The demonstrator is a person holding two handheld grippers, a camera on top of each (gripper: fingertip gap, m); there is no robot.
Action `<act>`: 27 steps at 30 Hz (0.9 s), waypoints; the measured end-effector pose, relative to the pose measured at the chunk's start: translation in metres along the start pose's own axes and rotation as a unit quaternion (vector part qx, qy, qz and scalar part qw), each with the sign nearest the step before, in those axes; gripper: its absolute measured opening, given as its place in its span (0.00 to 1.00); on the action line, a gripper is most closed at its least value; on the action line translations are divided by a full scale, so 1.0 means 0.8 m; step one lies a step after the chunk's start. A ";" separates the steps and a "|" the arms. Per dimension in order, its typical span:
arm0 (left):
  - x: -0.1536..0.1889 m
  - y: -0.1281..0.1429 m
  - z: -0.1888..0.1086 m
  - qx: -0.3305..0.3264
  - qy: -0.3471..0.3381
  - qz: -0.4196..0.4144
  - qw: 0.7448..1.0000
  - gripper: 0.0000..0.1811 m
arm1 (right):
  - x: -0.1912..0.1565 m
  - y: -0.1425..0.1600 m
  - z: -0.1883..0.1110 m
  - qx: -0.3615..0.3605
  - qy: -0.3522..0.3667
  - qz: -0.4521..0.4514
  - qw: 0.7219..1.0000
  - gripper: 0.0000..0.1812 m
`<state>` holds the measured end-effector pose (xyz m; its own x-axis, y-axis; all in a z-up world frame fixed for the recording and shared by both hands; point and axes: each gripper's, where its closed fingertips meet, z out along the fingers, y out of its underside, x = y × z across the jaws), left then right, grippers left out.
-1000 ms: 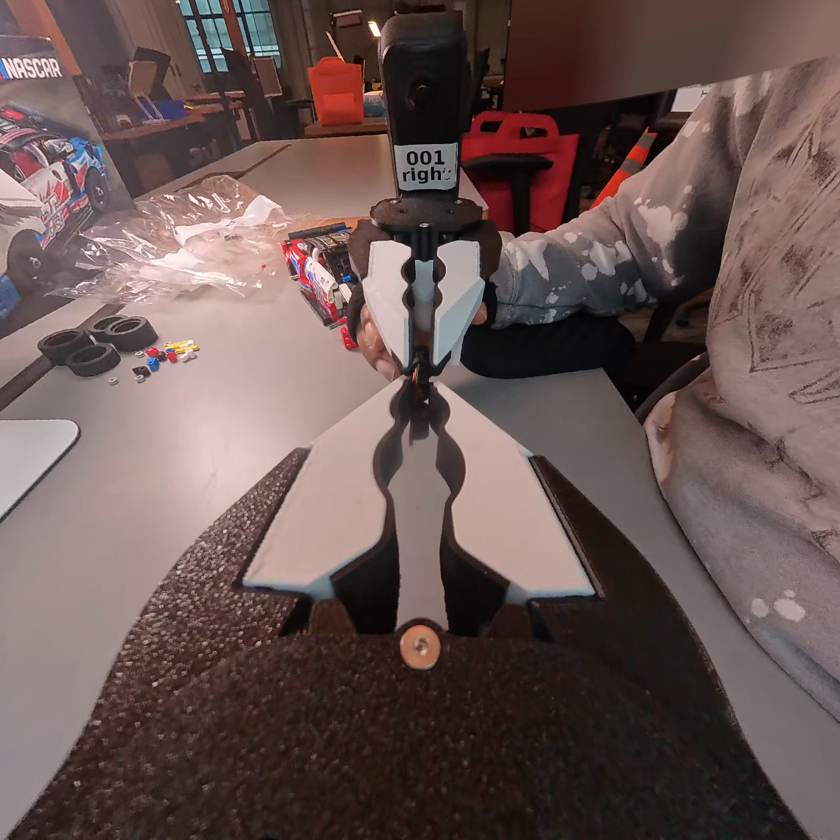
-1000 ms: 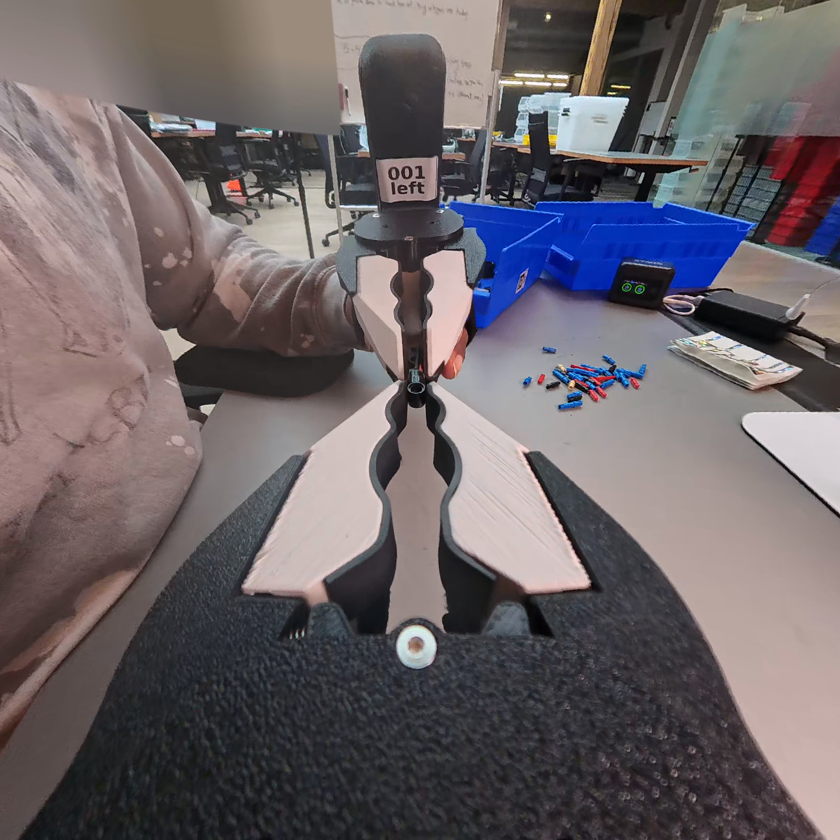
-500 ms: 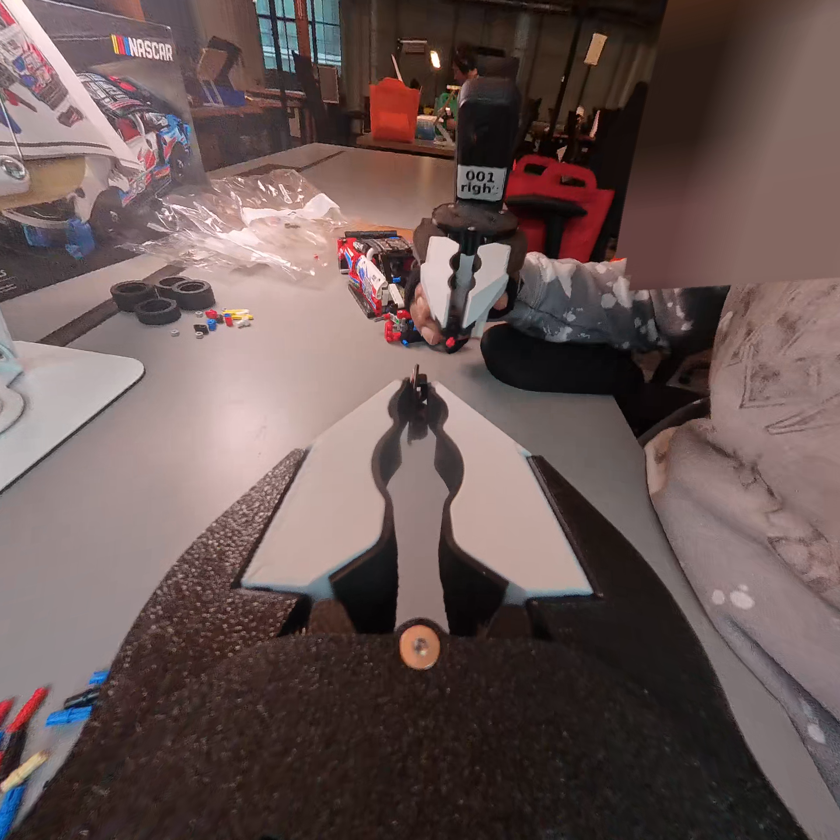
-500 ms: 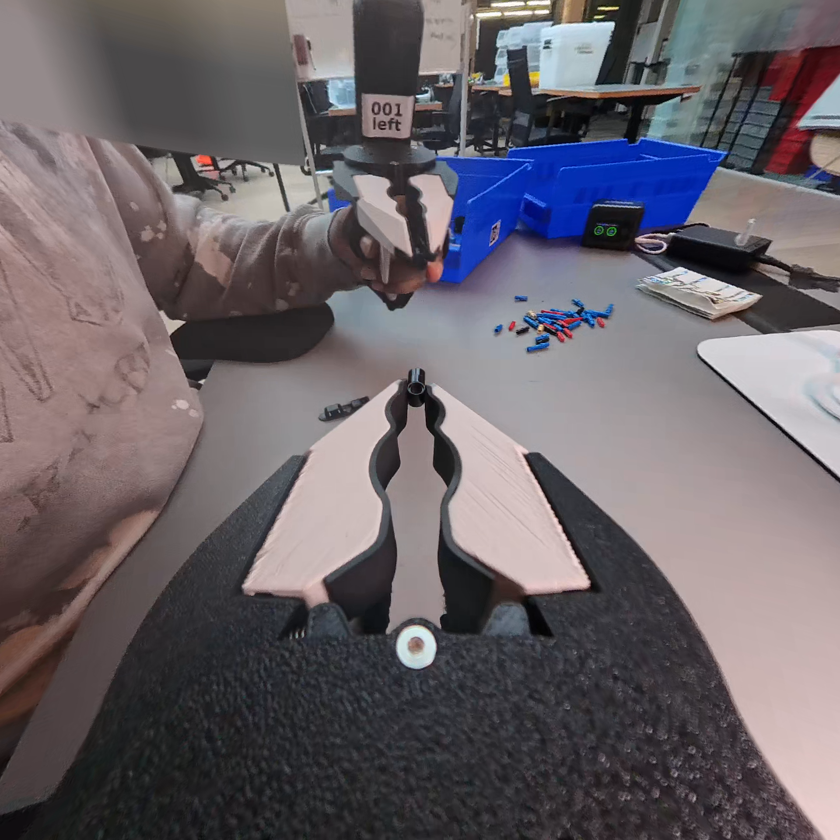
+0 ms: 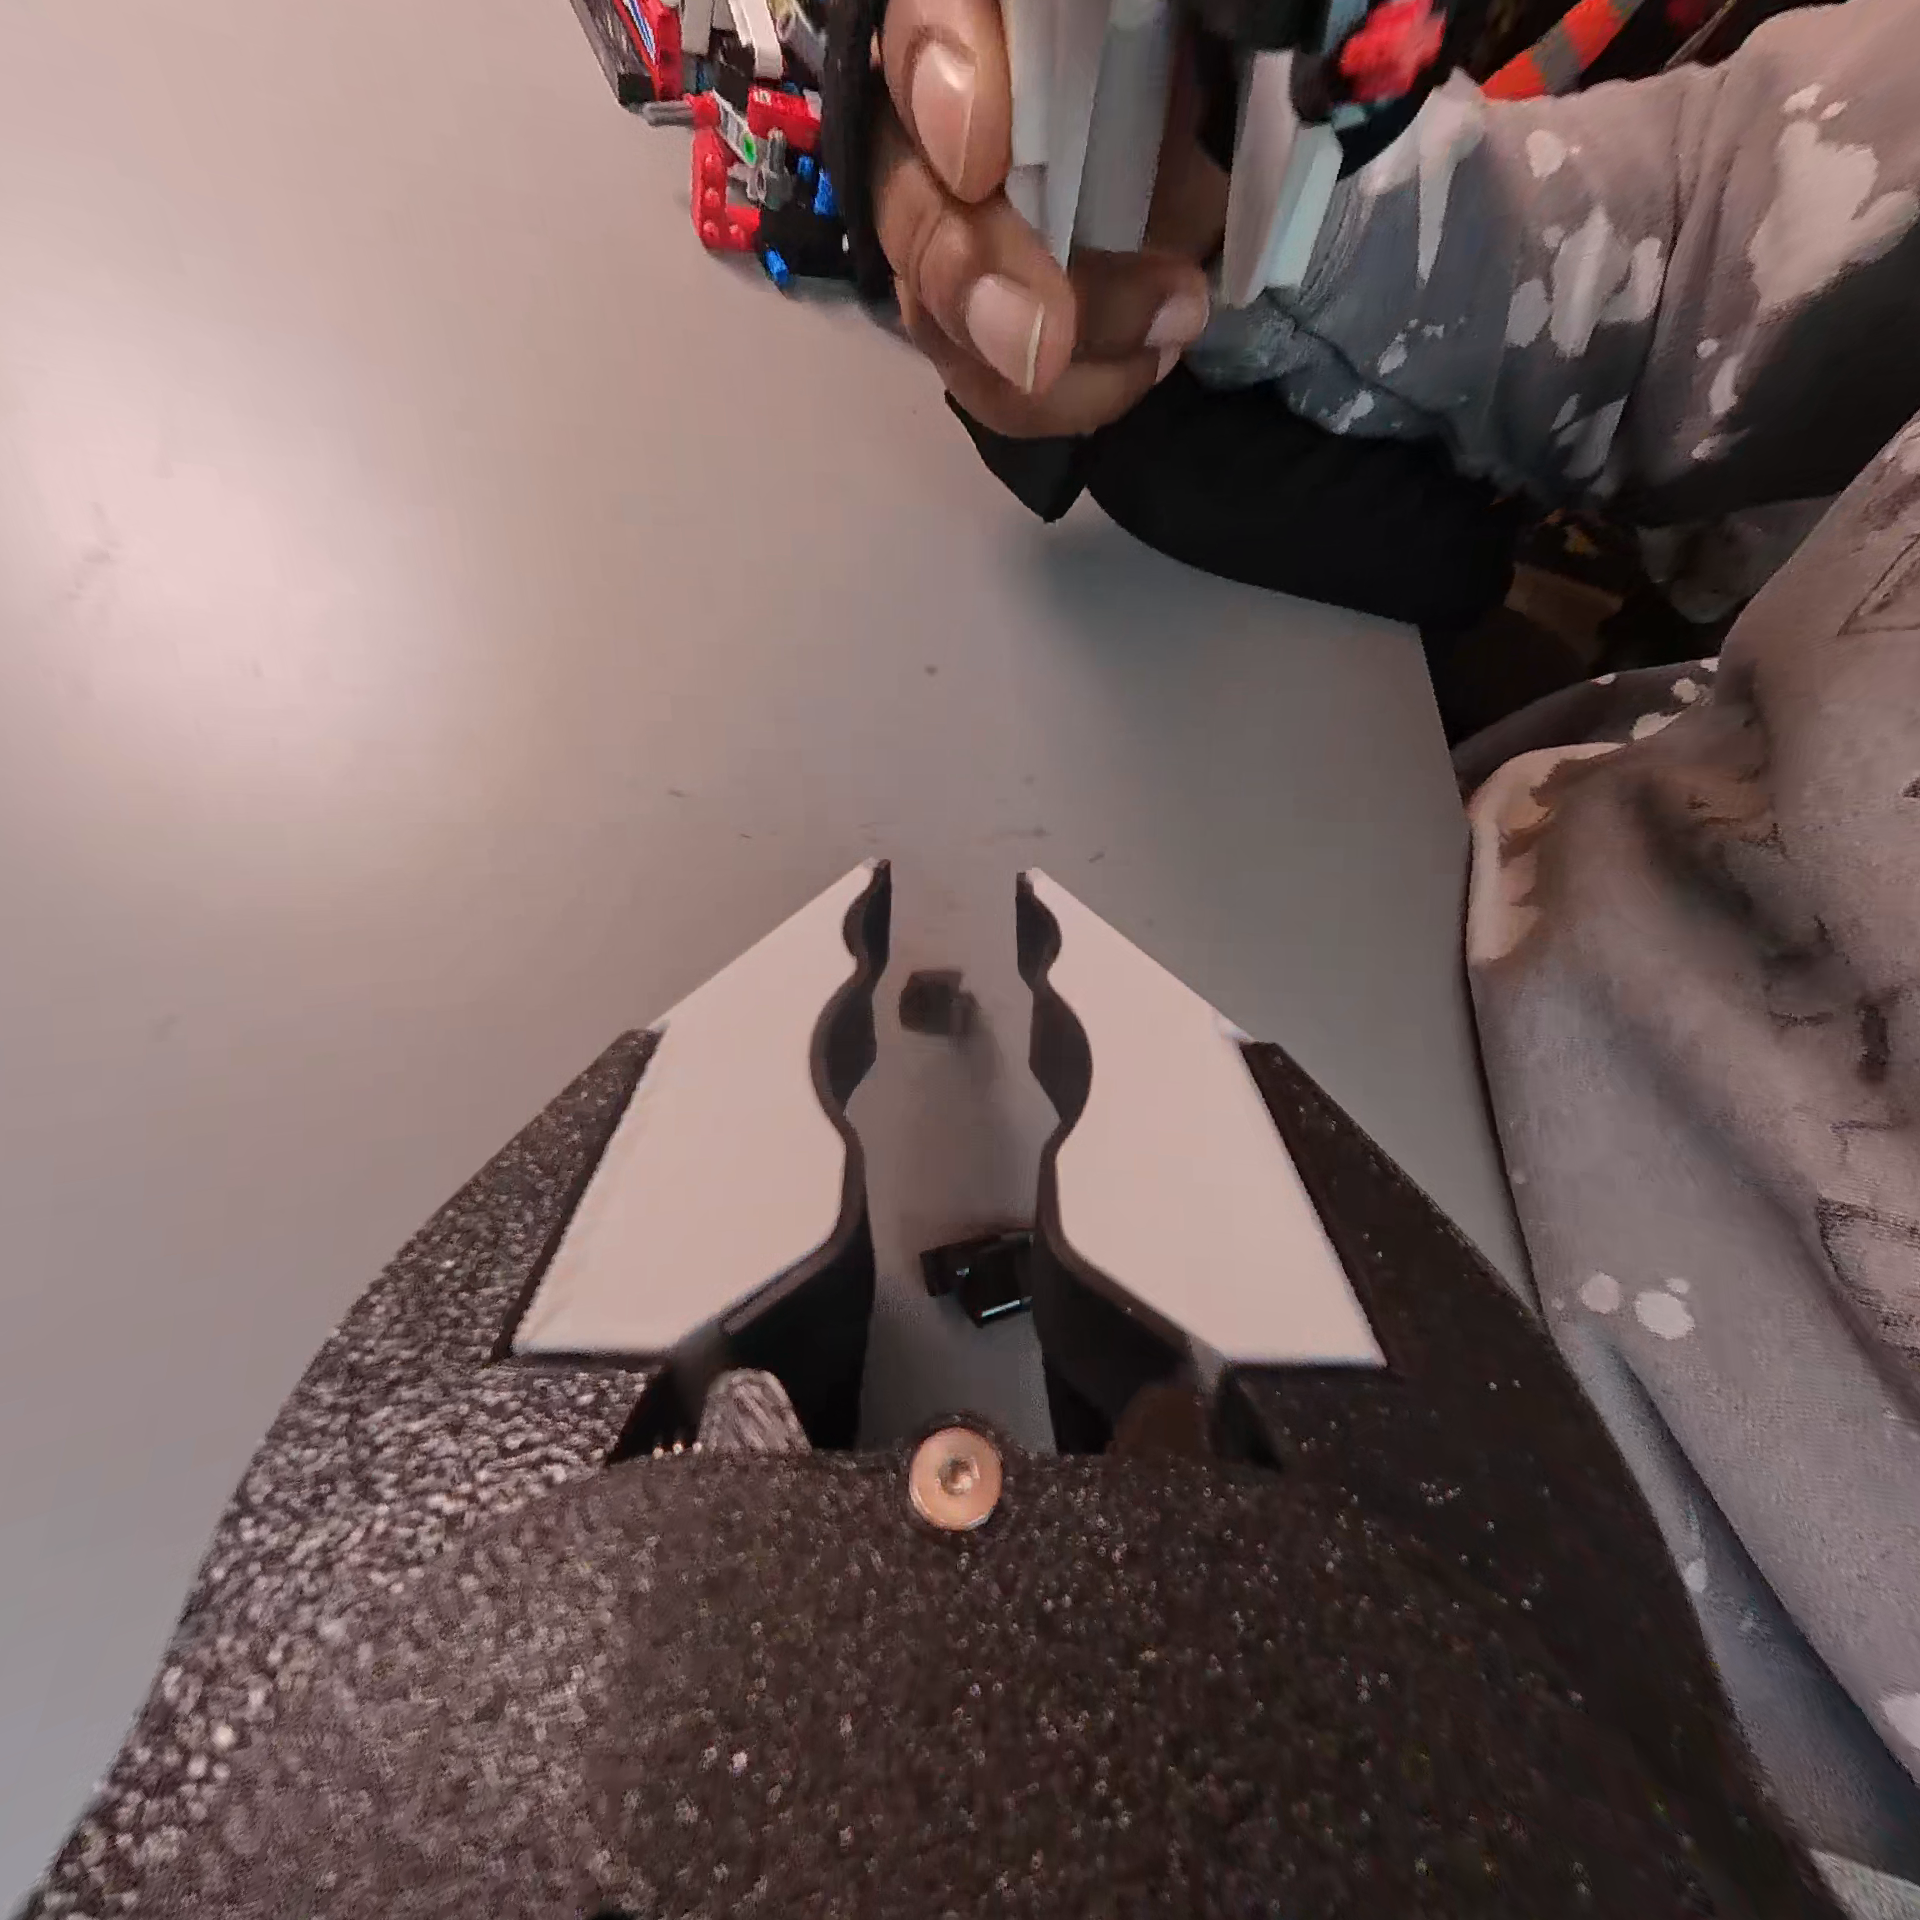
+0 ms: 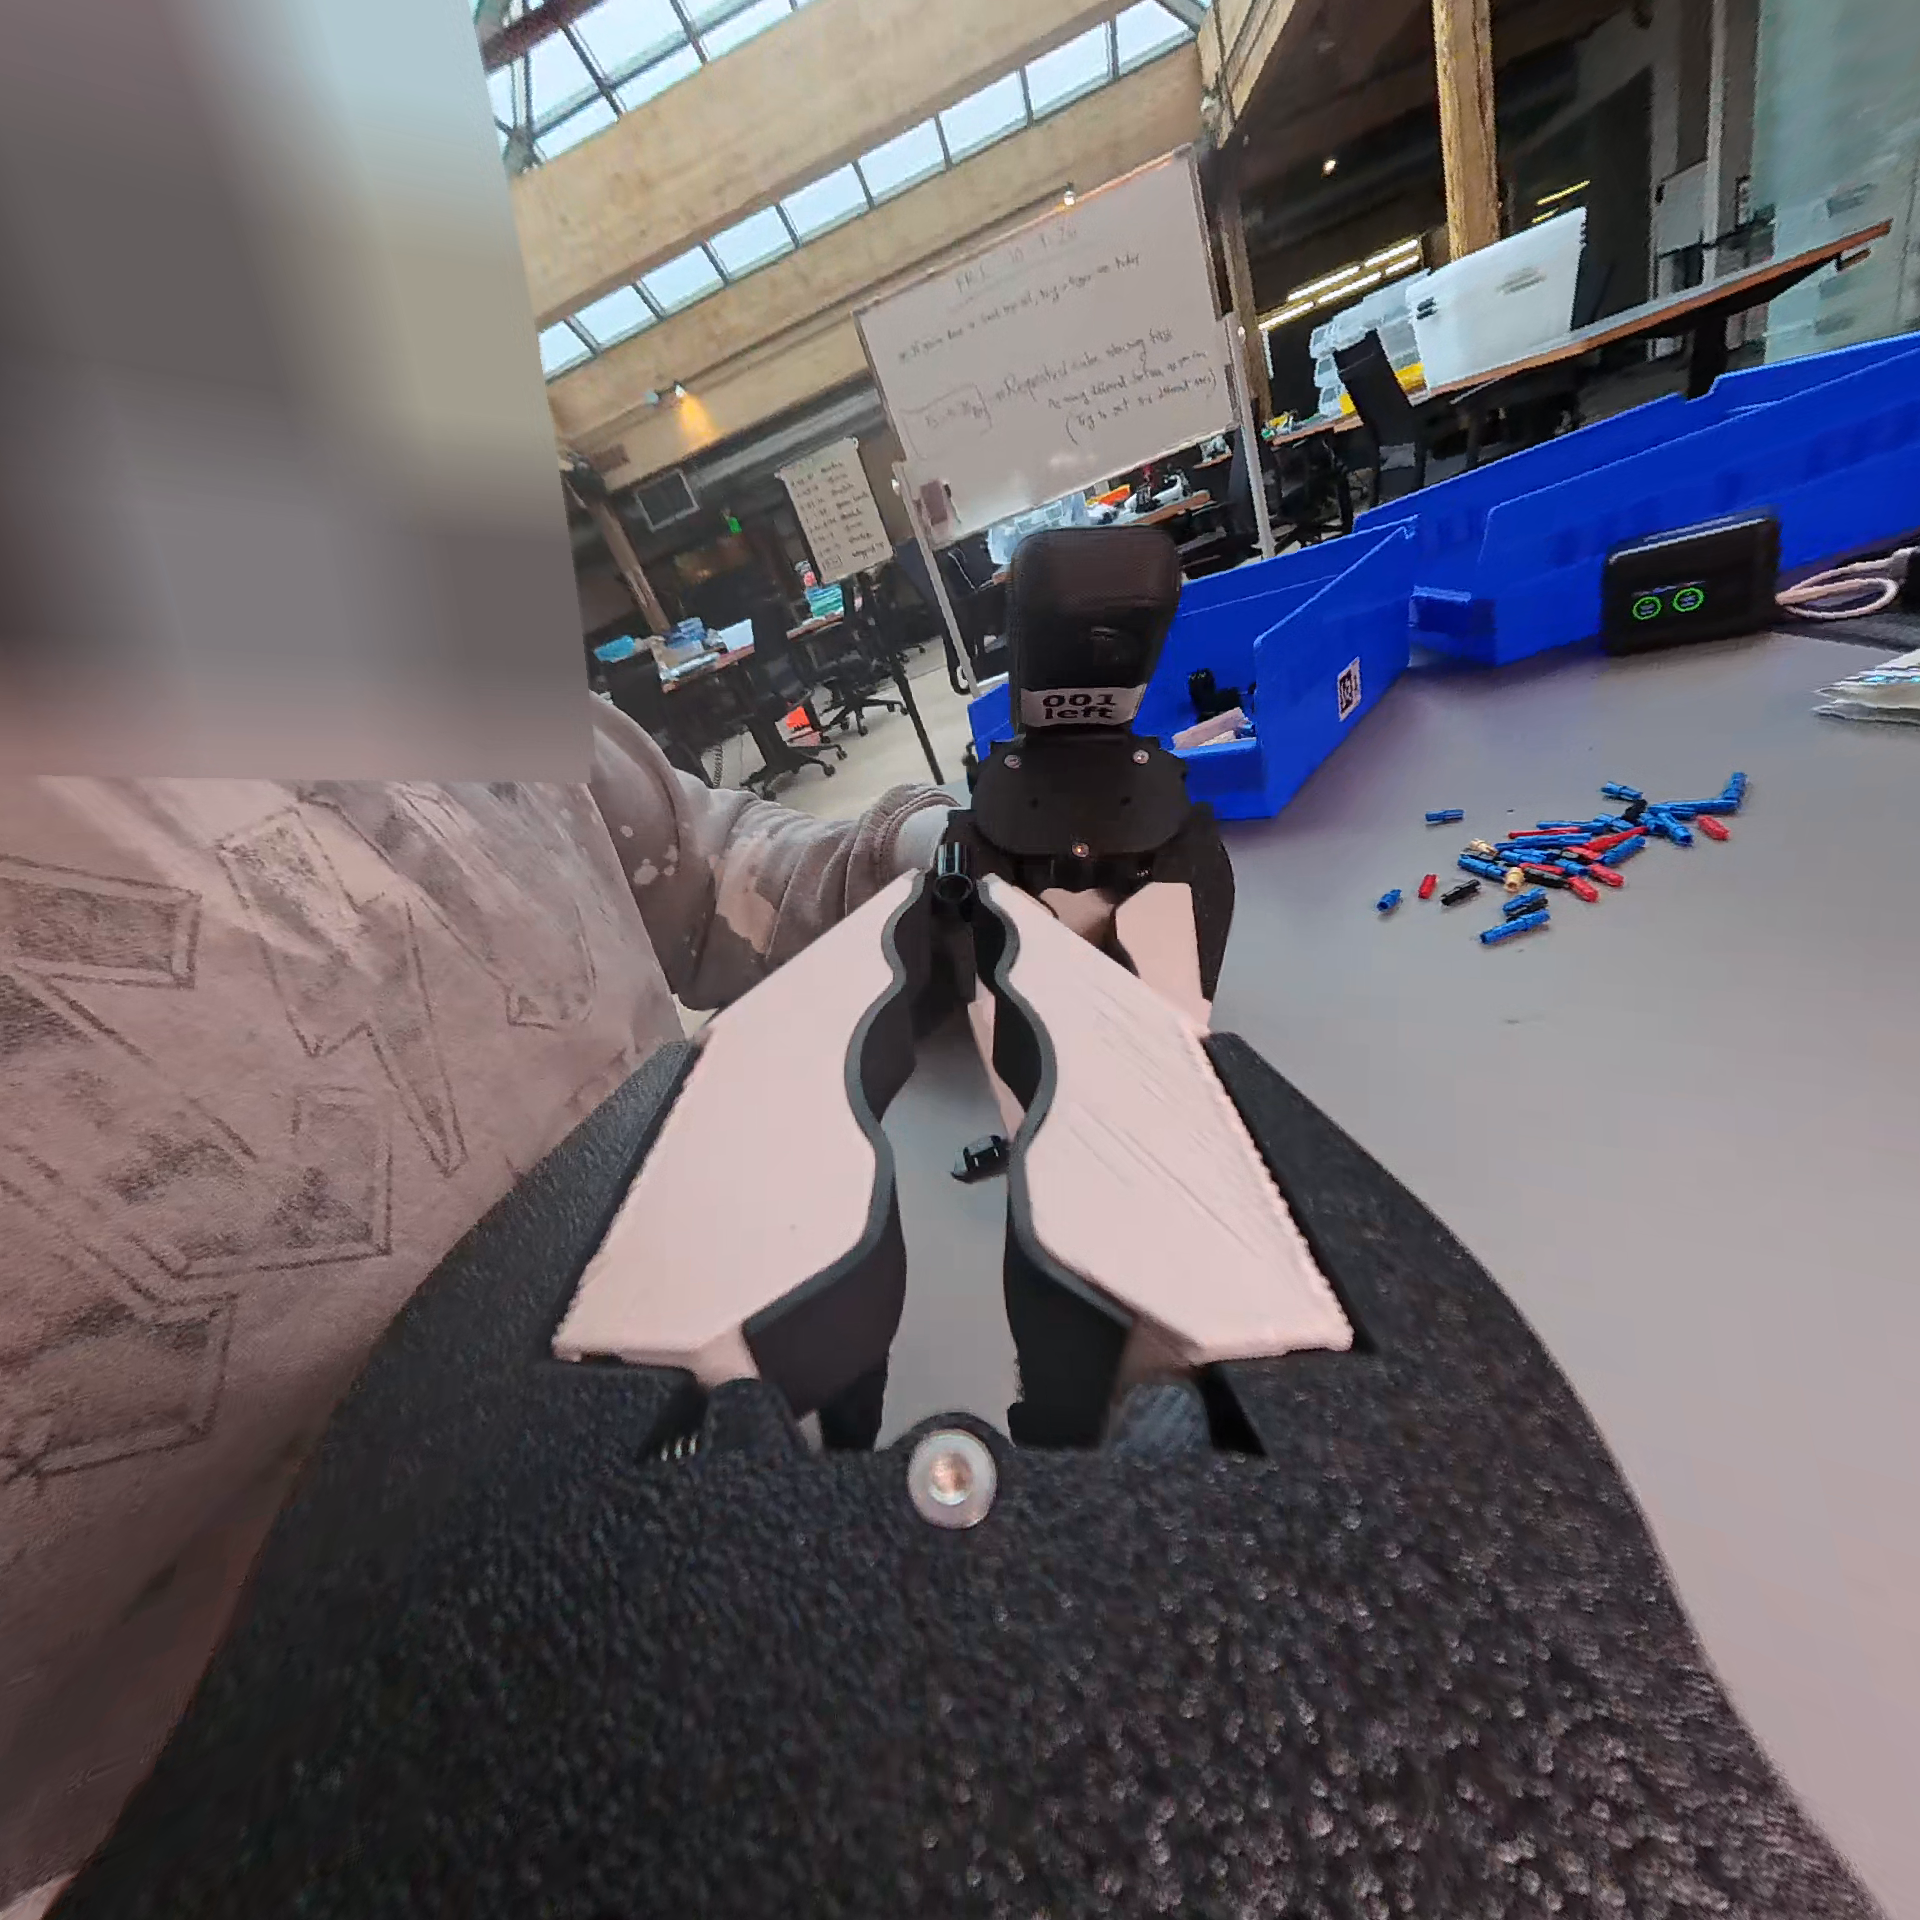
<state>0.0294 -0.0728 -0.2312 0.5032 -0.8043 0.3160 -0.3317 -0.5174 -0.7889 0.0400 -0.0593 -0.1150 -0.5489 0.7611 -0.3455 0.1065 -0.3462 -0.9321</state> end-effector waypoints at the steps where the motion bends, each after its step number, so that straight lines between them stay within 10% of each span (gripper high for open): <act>1: 0.000 -0.006 -0.003 0.014 0.001 -0.004 1.000 0.14 | 0.002 0.000 -0.001 0.000 0.003 0.003 1.000 0.03; 7: 0.026 -0.078 -0.049 0.182 0.056 -0.022 0.982 0.10 | 0.013 0.028 0.006 -0.054 0.026 -0.003 0.998 0.03; 27: 0.037 -0.087 -0.046 0.177 0.018 0.024 0.984 0.00 | 0.007 0.042 0.004 -0.110 0.041 -0.066 0.991 0.03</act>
<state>0.0382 -0.0707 -0.1475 0.4633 -0.8383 0.2875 -0.0521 -0.3496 -0.9355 0.0376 -0.0681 -0.1476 -0.5025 0.8368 -0.2177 0.2217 -0.1186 -0.9679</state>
